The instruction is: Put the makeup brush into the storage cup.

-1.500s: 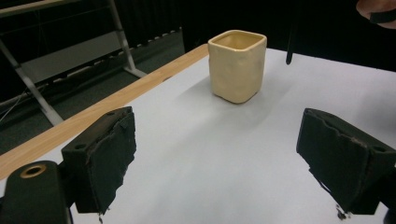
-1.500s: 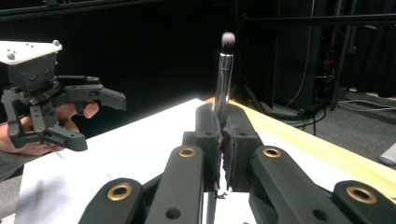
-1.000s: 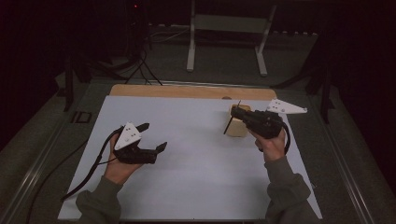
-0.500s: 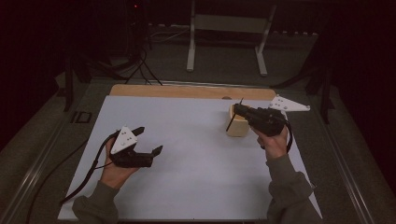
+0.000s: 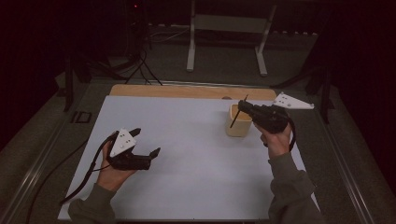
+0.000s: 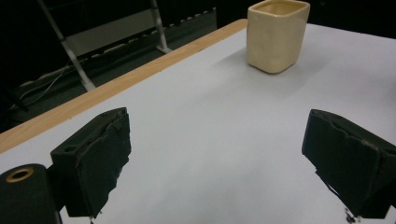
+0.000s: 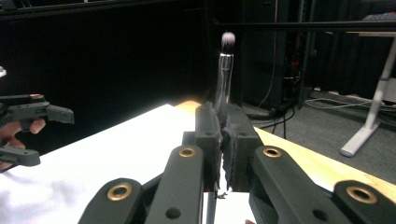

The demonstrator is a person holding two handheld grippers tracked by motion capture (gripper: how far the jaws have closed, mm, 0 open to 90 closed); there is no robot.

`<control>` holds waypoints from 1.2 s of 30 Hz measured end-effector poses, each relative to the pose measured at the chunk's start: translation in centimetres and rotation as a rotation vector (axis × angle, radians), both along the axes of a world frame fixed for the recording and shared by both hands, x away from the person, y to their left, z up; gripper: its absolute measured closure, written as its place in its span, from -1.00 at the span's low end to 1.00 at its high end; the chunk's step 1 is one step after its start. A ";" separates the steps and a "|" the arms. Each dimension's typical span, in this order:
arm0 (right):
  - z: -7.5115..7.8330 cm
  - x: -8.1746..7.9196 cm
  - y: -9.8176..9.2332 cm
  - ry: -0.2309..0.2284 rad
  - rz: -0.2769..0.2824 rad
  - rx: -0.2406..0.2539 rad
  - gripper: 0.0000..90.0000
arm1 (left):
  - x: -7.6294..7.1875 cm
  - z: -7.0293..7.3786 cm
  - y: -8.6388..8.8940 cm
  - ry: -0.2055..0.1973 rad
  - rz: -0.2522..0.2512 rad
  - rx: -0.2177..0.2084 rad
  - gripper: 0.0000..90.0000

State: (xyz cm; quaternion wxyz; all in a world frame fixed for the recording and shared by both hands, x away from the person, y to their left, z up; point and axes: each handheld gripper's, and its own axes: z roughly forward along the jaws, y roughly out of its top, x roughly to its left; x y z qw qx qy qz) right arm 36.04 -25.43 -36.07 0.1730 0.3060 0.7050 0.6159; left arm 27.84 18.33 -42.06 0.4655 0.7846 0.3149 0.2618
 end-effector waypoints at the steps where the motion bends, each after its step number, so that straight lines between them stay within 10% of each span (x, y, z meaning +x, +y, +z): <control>1: 0.0 0.0 -0.1 -0.002 -0.004 0.000 0.90 | 0.0 -0.1 0.1 0.001 0.005 -0.003 -0.79; 36: 0.3 1.7 -2.4 0.000 -0.148 -0.026 0.90 | -1.2 -2.4 3.7 0.038 0.109 -0.050 -0.82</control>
